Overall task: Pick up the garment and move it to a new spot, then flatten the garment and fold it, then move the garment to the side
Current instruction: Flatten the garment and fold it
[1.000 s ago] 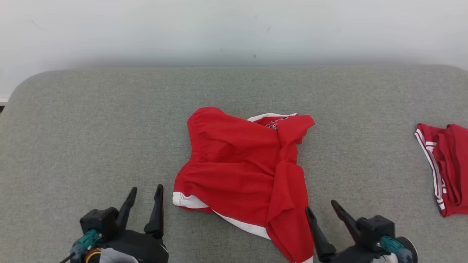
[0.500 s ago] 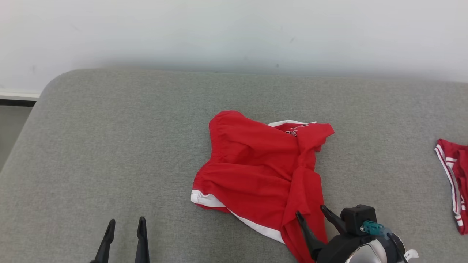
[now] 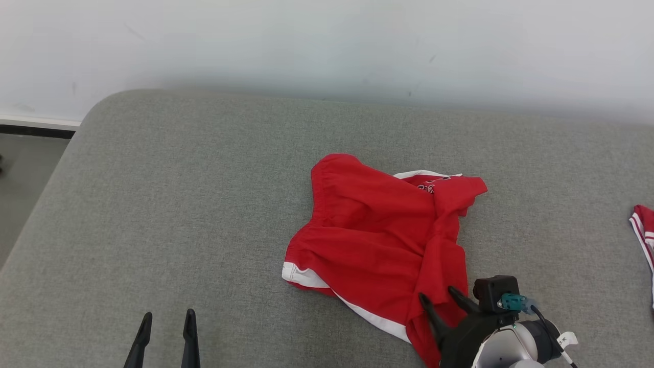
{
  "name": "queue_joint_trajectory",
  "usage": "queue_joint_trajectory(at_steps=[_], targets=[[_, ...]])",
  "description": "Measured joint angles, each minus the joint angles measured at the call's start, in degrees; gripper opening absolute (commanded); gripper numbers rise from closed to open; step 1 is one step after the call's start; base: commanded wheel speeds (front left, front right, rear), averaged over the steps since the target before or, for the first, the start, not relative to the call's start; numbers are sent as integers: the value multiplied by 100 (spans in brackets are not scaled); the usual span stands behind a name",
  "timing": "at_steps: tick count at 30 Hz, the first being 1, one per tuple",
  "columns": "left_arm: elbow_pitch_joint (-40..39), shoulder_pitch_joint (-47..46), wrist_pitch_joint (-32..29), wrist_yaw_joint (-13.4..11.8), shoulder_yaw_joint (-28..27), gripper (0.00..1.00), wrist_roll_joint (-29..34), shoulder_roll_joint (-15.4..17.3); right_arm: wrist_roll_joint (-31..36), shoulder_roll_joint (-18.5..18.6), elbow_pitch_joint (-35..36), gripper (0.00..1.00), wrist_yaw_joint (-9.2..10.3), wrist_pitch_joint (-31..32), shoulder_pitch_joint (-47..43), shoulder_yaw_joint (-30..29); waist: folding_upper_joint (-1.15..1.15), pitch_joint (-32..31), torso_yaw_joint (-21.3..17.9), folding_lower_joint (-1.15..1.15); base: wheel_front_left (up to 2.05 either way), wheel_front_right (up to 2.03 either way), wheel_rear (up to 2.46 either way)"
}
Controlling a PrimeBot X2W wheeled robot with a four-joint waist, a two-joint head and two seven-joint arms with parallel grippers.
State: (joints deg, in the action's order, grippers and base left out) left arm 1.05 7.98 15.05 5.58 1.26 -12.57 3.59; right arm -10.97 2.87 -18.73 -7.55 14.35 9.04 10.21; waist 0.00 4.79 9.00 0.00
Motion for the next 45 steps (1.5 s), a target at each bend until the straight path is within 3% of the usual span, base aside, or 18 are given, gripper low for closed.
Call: queue_joint_trajectory(at_steps=[1, 2, 7, 13, 18, 22, 23, 24, 32, 39, 45], targets=[[-1, 0, -1, 5, -16, 100, 12, -10, -3, 0, -52, 31, 0, -29, 34, 4, 0, 3, -4, 0, 0, 0, 0], [-2, 0, -1, 29, -43, 100, 33, -18, -3, 0, -79, 2, 0, -53, 63, 19, 0, 6, -10, 0, 0, 0, 0], [2, -3, -1, 68, -119, 100, 48, -43, 8, -3, -98, 0, 0, -194, 143, -76, 0, 5, -42, 0, 0, 0, 0], [-4, -8, -1, 103, -193, 100, 60, -60, 398, 24, 223, 0, 0, -199, 147, -815, 0, 2, -114, 0, 0, 0, 0], [-9, -64, -1, 131, -193, 100, 45, -64, 814, 470, 288, 0, 0, -20, 482, -1040, 0, 83, -184, 0, 0, 0, 0], [-4, -157, 0, 143, -165, 100, 38, -66, 903, 743, -86, 0, 0, -34, 925, -1060, 0, 168, -209, 0, 0, 0, 0], [1, -182, -1, 144, -165, 100, 37, -65, 934, 795, -222, 87, 0, -54, 1020, -1080, 0, 184, -210, 0, 0, 0, 0], [8, -213, -1, 144, -151, 100, 37, -66, 957, 814, -382, 100, 0, -60, 1103, -1139, 0, 192, -205, 0, 0, 0, 0], [45, -225, -1, 123, -164, 100, 10, -68, 948, 671, -702, 100, 0, -960, 1245, -1256, 0, 88, -176, 0, 0, 0, 0], [162, -203, 0, 102, -254, 100, 21, -67, 688, 587, -66, 100, 0, -2464, 465, -1105, 0, -164, -213, 0, 0, 0, 0], [332, -88, 0, 133, -371, 100, 94, -67, 441, 499, 668, 100, 0, -2844, -605, -924, 0, -471, -272, -1, 0, 0, 0]])
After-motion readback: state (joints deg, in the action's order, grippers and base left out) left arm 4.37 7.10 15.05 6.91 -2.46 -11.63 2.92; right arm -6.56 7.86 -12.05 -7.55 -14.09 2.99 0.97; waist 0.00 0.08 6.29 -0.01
